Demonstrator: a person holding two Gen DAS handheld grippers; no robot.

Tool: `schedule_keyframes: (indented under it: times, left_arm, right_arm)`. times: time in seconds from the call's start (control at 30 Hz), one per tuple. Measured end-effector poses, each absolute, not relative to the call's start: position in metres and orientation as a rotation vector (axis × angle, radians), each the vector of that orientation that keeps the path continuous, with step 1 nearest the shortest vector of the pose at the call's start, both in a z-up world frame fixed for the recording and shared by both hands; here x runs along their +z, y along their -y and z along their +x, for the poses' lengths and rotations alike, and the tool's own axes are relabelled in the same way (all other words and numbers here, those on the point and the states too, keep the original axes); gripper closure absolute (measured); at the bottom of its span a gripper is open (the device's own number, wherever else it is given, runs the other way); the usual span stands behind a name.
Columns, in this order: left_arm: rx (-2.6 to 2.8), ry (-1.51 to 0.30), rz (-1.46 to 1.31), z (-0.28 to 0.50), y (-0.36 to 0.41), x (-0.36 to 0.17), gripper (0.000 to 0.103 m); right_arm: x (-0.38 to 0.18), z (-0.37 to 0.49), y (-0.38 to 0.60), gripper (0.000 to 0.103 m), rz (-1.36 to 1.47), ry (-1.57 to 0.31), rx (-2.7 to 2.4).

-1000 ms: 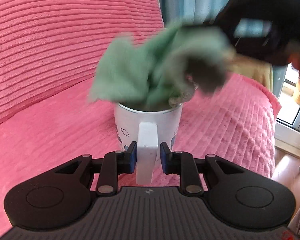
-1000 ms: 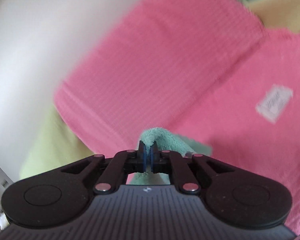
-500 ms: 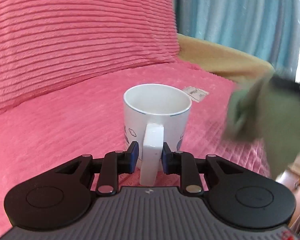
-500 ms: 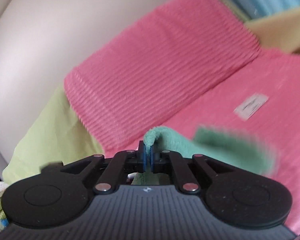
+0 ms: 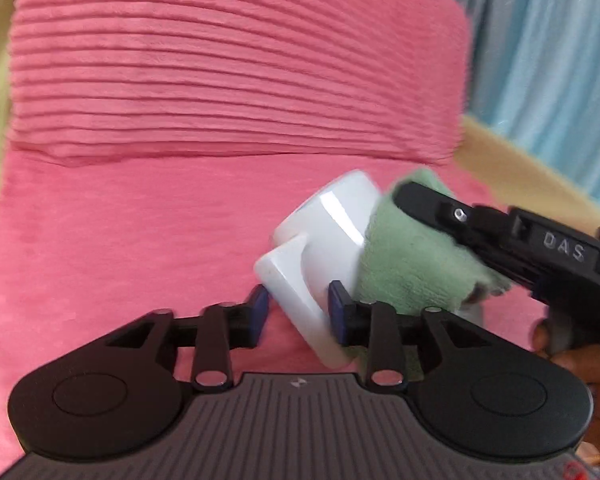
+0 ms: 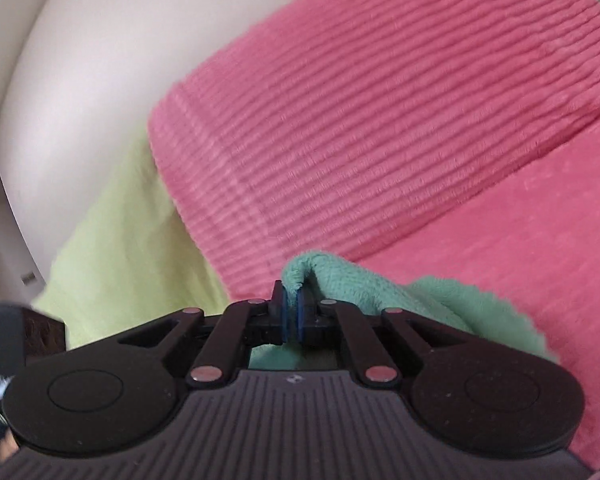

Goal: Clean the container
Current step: 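Tilt the mug onto its side with the left gripper while the right gripper brings the cloth, then hold the tilted mug with the left gripper while the right gripper wipes its outside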

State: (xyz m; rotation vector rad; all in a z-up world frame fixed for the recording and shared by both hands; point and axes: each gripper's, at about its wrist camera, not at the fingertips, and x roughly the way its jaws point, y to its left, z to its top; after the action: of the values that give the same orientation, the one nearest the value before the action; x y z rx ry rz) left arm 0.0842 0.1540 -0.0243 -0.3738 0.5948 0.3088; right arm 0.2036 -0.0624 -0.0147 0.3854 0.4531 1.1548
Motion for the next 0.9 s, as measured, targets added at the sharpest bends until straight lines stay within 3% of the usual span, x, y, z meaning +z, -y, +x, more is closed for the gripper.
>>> schedule_keyframes:
  times: [0.2, 0.57, 0.9]
  left_arm:
    - [0.321, -0.658, -0.371, 0.1, -0.168, -0.035, 0.069]
    - [0.331, -0.703, -0.292, 0.102, -0.156, -0.047, 0.068]
    - [0.329, -0.686, -0.269, 0.1, -0.156, -0.044, 0.068]
  right_arm:
    - [-0.001, 0.177, 0.055, 0.101, 0.128, -0.544, 1.317]
    - [0.028, 0.171, -0.031, 0.103, -0.421, -0.58, 1.303]
    - [0.023, 0.227, -0.033, 0.103, -0.137, -0.549, 1.182]
